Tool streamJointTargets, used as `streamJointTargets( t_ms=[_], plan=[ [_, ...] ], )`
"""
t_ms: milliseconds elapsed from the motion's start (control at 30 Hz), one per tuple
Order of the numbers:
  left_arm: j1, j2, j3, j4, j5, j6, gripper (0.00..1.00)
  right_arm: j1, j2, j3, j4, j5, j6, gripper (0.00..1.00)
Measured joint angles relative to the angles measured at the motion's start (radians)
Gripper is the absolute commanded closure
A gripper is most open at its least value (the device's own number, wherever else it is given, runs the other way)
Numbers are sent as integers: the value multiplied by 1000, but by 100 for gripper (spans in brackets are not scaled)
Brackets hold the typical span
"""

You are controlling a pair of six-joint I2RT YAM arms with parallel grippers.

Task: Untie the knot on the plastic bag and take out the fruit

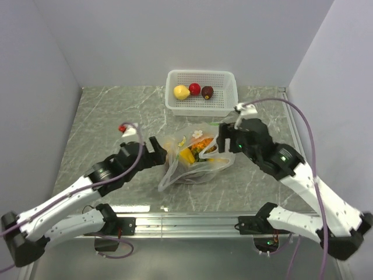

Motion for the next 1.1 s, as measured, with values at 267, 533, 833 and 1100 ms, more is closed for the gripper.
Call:
streamJointTargets(
  t_ms=[267,533,833,1100],
  plan=[
    [-116,322,127,11,-78,73,5,189,336,217,-114,255,148,4],
    [-143,410,152,60,-164,92,9,259,506,306,-304,423,291,10],
    [-145,504,115,109,-237,53,56,229,500,235,-349,500,336,93],
    [-134,521,110,188,-189,19,99,-51,279,-65,-87,319,277,100]
  ],
)
